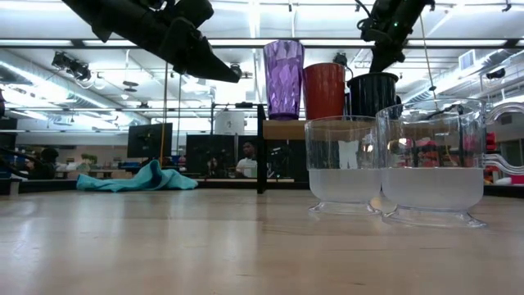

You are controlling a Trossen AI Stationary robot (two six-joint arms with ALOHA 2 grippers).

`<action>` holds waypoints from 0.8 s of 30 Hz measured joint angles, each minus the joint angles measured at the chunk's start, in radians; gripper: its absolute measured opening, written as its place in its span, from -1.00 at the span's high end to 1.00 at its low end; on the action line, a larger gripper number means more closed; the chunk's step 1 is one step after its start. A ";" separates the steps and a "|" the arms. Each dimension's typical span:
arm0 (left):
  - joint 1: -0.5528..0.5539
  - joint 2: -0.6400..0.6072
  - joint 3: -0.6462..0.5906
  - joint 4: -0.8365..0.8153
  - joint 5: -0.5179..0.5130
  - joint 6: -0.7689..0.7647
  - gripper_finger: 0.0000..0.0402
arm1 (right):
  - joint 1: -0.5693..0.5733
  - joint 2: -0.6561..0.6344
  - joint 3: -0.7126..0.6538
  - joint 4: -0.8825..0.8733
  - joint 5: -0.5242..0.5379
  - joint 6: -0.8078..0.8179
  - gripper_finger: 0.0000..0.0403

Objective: Stack small to large cups/mugs on shelf
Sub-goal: Adjust the black mugs on the shelf

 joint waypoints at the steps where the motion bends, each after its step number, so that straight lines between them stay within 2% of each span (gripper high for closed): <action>1: 0.000 0.000 0.000 0.000 0.000 0.000 0.92 | -0.002 0.002 0.000 0.001 -0.001 -0.011 0.96; 8: 0.000 0.000 0.000 0.000 0.000 0.002 0.88 | -0.034 0.043 -0.001 0.003 -0.016 0.002 0.96; 15: 0.000 0.000 0.000 -0.001 0.000 0.002 0.93 | -0.034 0.060 -0.001 0.132 -0.015 0.113 0.96; 24: 0.000 0.000 0.000 -0.002 0.000 0.002 0.89 | -0.068 0.090 -0.001 0.123 -0.023 0.117 0.97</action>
